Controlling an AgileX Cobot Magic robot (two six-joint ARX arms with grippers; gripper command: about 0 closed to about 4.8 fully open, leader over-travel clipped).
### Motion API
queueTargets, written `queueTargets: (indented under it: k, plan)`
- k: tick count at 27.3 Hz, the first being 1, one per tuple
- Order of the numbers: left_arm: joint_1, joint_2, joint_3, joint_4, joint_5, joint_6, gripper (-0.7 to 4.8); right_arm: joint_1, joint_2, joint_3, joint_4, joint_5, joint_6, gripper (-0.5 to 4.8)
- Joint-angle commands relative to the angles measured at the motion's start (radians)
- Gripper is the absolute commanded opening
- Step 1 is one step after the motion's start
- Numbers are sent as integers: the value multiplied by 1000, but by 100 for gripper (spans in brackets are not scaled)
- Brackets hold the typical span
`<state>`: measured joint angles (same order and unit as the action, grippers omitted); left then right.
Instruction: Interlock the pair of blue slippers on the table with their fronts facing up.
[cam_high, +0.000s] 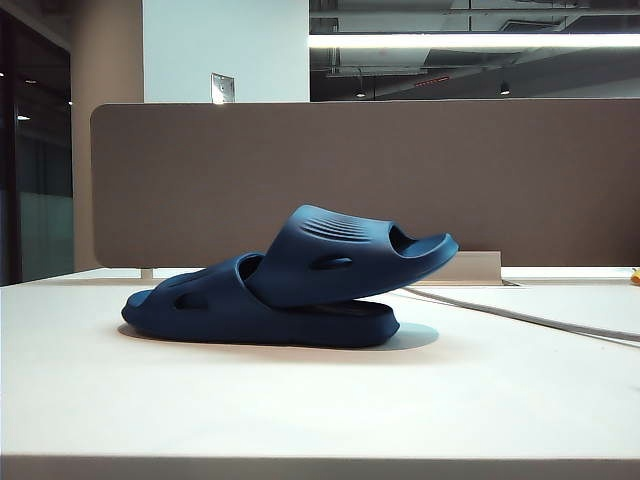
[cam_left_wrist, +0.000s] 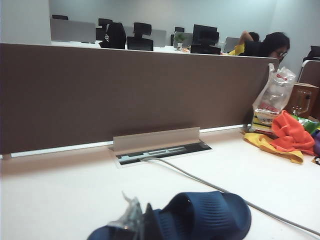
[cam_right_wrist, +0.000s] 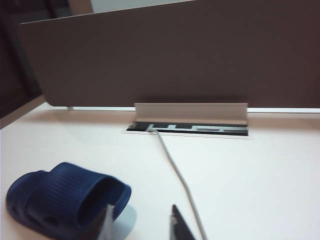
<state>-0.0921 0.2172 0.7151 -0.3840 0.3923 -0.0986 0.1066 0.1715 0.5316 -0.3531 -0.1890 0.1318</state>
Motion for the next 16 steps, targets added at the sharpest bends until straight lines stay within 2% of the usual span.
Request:
queueTargets:
  k: [1, 5, 10, 16]
  plan:
    - [-2, -35, -16, -4, 1, -14, -5, 2, -54, -19, -4, -15, 10, 138]
    - [-2, -45, -59, -3, 8, -14, -5, 2, -101, -60, -4, -16, 27, 134]
    - [-2, -45, -148, 9, 12, -32, -5, 2, -101, -116, -7, -77, 56, 135]
    - [-2, -44, -214, 53, 11, -41, -5, 1, -101, -143, 29, -75, 78, 135]
